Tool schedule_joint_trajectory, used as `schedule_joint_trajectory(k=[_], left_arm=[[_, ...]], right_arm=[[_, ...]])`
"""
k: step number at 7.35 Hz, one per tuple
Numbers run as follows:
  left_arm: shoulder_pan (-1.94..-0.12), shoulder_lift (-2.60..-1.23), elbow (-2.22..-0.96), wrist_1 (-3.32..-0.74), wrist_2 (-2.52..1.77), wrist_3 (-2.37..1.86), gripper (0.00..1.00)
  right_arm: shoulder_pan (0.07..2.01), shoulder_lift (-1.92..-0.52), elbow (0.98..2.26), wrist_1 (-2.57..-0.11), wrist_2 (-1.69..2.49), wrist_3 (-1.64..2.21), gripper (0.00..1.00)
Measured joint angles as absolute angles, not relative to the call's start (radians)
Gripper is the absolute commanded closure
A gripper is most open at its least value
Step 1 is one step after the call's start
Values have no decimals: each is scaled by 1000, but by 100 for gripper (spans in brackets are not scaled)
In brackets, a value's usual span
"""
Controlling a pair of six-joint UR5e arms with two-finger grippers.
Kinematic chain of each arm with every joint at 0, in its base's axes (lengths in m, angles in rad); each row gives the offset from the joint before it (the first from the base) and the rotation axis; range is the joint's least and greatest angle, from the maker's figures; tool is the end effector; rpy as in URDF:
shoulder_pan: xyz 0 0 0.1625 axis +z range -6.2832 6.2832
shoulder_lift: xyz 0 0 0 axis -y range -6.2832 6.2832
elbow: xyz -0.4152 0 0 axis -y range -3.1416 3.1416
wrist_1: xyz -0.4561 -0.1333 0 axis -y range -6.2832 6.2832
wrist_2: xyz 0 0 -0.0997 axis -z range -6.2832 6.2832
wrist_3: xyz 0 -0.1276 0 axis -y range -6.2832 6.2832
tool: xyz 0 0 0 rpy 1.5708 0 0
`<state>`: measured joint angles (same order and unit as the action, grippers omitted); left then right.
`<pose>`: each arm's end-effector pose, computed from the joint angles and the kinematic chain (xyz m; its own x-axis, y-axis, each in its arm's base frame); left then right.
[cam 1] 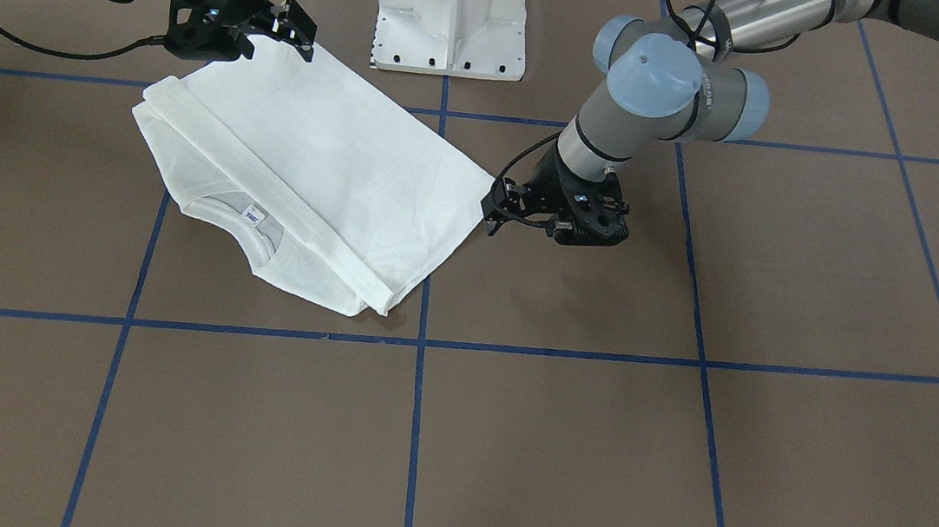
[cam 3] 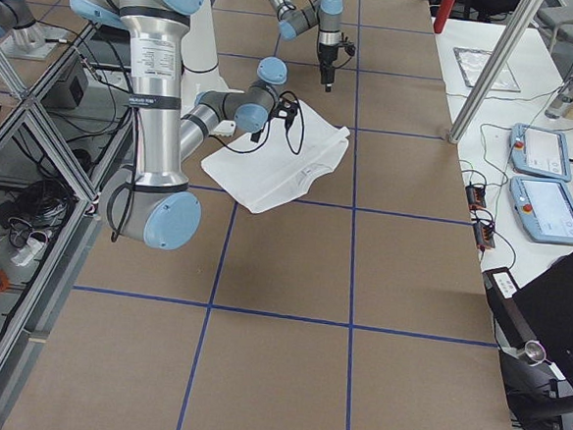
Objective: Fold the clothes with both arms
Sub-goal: 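Push the shirt's corner with the left gripper while the right gripper holds, turning it upright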
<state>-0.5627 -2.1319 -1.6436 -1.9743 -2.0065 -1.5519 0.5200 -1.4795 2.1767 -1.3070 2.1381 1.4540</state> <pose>0.5824 -0.4613 0.2169 0.4333 -0.2530 -0.8650 0.1681 0.9656 -0.1983 -0.4302 -0.3209 0.2630 0.4979 0.1718 0.8500 0.0214 0.9774 -0.2101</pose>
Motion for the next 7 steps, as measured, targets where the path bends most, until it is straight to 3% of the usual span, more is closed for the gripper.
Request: schedule_joint_trajectory(k=[3, 7], left_arm=[[-434, -2127, -1648, -1971, -1959, -1717, 17], [-418, -2126, -1643, -1949, -1954, -1749, 38]], right_arm=[[604, -1438, 2175, -1308, 2136, 1453, 0], [613, -1434, 2178, -1308, 2135, 1453, 0]])
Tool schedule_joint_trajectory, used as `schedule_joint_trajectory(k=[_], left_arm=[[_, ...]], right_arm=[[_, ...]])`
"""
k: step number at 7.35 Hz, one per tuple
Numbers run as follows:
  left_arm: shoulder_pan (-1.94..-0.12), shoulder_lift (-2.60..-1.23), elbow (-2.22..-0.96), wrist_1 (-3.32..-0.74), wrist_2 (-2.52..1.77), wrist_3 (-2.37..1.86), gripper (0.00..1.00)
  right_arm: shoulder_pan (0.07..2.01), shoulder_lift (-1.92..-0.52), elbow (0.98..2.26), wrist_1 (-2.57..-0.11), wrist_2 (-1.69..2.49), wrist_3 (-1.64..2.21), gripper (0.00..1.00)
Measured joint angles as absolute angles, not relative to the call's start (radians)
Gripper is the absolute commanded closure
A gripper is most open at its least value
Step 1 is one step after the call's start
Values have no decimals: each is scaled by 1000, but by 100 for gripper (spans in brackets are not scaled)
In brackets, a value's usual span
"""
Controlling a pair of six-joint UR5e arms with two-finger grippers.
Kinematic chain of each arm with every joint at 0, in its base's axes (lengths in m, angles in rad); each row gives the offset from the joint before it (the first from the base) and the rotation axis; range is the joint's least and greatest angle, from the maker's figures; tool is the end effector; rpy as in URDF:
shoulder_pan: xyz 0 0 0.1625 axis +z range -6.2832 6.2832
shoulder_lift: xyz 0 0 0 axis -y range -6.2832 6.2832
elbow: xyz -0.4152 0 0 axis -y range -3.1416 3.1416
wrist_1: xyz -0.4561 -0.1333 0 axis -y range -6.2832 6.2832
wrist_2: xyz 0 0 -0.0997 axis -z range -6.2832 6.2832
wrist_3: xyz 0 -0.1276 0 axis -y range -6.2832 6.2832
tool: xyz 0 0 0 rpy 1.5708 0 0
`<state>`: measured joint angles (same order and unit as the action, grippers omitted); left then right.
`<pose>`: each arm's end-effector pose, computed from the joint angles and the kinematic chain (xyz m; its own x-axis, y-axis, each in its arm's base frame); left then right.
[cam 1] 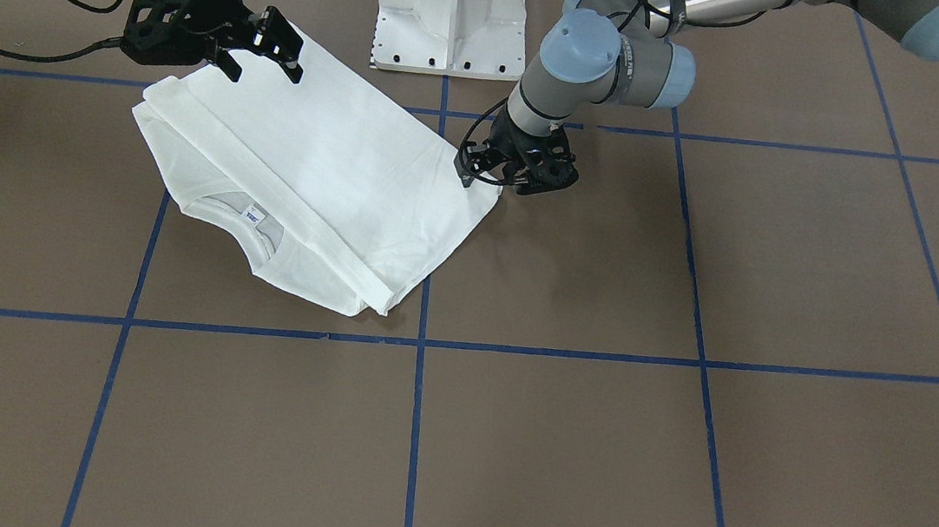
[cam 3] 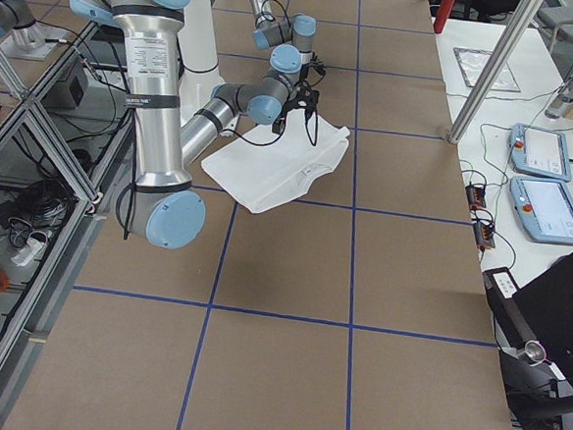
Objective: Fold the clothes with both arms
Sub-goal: 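Push the shirt's corner with the left gripper while the right gripper holds, turning it upright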
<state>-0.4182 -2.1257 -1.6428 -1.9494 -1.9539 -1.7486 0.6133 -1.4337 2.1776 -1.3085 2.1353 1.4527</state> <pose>0.6428 -0.3793 0.2270 0.4662 -0.3867 -0.7957 0.1734 0.9219 -0.3464 -0.4015 -0.3621 0.2384 0.4483 0.1938 0.8726 -0.0643 0.9807 -0.1847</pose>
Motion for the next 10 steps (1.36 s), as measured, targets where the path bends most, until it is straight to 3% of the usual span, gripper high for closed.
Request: schedule_joint_trajectory(k=[1, 2, 3, 4, 10], left_arm=[[-420, -2125, -1640, -1949, -1953, -1749, 48], [-421, -2125, -1638, -1948, -1953, -1749, 65], [-422, -2126, -1637, -1948, -1953, -1748, 92], [-424, -2126, -1637, -1948, -1952, -1748, 100], [-544, -2128, -1637, -1944, -1957, -1723, 100]], right_arm=[[613, -1434, 2177, -1308, 2135, 1453, 0], [614, -1435, 2177, -1309, 2135, 1453, 0], [615, -1436, 2177, -1309, 2135, 1453, 0], [615, -1437, 2177, -1308, 2135, 1453, 0], [617, -1433, 2169, -1308, 2121, 1453, 0]])
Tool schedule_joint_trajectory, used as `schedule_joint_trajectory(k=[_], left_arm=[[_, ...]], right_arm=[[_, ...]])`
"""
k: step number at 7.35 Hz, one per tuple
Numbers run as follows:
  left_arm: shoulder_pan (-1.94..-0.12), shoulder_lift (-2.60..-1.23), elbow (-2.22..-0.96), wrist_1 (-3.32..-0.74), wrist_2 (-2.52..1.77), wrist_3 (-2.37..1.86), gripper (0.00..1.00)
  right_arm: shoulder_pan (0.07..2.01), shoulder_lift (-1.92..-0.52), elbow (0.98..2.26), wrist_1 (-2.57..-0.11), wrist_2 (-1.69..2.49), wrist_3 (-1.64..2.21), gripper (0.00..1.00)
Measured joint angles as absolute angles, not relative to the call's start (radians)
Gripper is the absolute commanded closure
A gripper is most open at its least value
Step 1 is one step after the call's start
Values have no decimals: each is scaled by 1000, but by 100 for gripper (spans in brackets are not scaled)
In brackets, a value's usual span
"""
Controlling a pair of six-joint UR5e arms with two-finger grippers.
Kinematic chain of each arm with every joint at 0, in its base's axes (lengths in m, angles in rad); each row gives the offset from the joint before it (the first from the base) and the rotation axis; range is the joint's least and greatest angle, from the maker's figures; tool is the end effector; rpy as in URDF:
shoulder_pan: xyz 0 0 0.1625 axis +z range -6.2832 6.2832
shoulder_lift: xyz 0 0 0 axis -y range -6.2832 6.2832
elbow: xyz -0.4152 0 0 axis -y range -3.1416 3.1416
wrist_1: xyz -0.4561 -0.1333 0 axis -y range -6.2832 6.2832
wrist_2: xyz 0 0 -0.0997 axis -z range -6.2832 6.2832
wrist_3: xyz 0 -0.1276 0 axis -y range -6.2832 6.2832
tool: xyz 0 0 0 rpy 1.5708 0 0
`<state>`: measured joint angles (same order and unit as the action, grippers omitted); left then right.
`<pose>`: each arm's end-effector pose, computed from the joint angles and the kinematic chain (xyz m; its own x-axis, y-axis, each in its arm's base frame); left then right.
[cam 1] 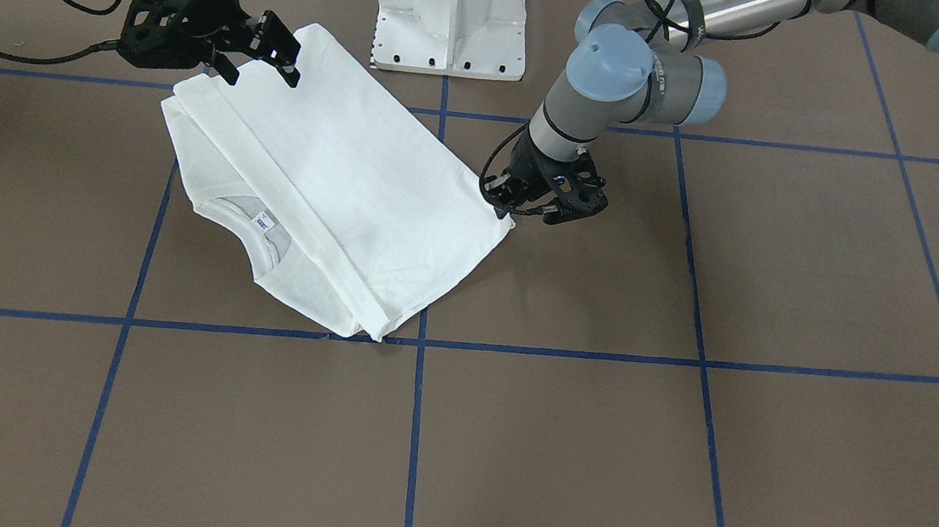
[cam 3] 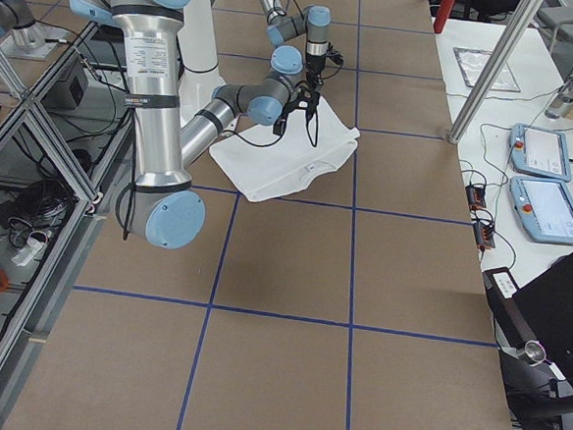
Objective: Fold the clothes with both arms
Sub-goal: 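Push the shirt's corner with the left gripper while the right gripper holds, turning it upright, then release the shirt and move the right gripper over the collar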
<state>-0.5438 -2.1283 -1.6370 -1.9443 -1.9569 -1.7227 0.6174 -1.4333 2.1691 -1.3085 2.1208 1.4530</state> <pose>0.5920 -0.4575 0.2288 0.4275 -0.4223 -0.7994 0.2765 0.9029 -0.3291 -0.4021 -0.3672 0.2428 0.4547 0.2000 0.8679 -0.0825 0.9797 -0.1825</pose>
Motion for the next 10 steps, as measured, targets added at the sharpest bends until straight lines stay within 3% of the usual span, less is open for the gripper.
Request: schedule_joint_trajectory(k=[4, 10], left_arm=[[-690, -2184, -1529, -1924, -1956, -1565, 100], [-807, -2459, -1029, -2213, -1859, -1388, 100]], right_arm=[[639, -1393, 2158, -1310, 2048, 1456, 0], [677, -1385, 2123, -1307, 2026, 1445, 0]])
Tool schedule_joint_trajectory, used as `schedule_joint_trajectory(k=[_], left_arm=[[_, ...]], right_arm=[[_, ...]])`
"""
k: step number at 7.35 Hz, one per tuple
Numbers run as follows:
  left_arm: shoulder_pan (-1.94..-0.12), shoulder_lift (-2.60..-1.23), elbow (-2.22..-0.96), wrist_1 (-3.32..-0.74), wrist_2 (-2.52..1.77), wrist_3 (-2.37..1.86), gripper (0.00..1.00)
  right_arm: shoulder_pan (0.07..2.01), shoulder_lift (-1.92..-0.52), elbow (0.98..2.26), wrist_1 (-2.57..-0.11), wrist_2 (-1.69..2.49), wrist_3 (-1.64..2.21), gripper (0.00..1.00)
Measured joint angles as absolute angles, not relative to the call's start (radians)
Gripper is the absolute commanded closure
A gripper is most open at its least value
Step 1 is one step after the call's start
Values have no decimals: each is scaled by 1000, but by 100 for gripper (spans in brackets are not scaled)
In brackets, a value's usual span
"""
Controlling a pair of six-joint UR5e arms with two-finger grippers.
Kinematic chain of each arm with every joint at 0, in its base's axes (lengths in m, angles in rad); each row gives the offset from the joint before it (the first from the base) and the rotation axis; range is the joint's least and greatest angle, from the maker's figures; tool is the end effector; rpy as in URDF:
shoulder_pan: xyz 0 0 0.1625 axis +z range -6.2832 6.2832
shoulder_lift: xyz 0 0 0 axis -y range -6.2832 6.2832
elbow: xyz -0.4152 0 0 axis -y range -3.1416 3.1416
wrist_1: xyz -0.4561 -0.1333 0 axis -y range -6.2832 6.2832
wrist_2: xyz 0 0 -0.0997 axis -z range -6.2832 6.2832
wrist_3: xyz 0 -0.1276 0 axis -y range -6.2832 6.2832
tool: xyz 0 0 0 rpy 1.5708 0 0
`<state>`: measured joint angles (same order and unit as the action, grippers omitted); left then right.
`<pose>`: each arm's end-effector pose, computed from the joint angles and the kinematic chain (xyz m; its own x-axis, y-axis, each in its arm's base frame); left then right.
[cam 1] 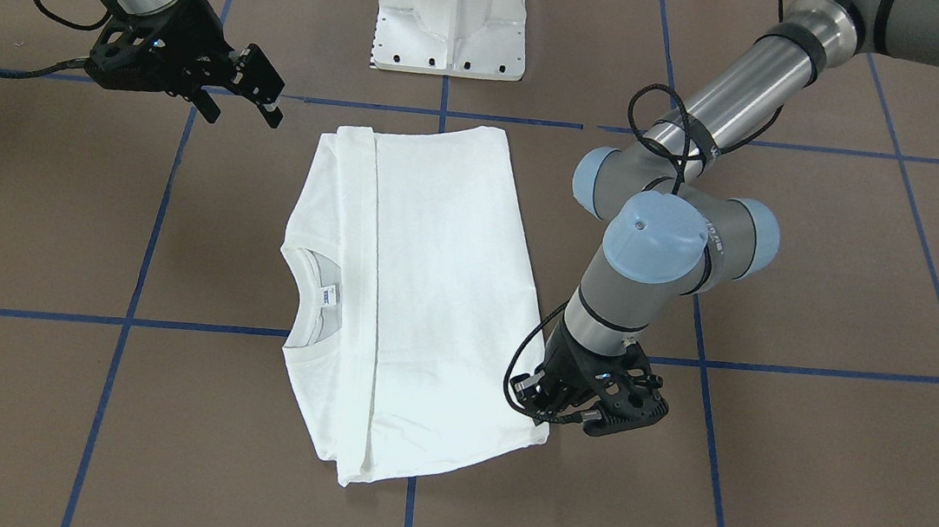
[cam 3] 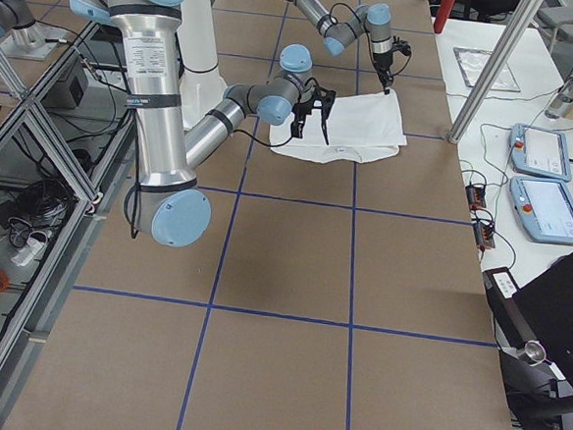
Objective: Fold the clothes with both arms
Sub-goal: 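Release the shirt and move the right gripper over the collar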
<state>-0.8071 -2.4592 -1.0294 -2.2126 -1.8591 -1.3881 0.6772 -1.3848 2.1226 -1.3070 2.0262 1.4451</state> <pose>0.5580 -0.7230 0.2532 0.4698 -0.2388 -0.8499 0.4504 0.8928 -0.0019 -0.3916 -0.4139 0.2415 0.4511 0.2182 0.8654 -0.2192 0.9670 -0.1296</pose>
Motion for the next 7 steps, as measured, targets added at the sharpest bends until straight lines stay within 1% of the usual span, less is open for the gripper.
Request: schedule_joint_trajectory(k=[1, 2, 3, 7], left_arm=[[-807, -2488, -962, -2275, -1829, -1375, 100], [-807, -2507, -920, -2320, -1803, -1363, 25], [-807, -2515, -900, -2352, -1782, -1356, 0], [-818, -2519, -889, -2375, -1757, -1301, 0]], right_arm=[[677, -1384, 2122, -1307, 2025, 1445, 0], [677, -1383, 2119, -1307, 2025, 1445, 0], [677, -1383, 2115, -1307, 2025, 1445, 0], [674, -1356, 2089, -1309, 2011, 1400, 0]])
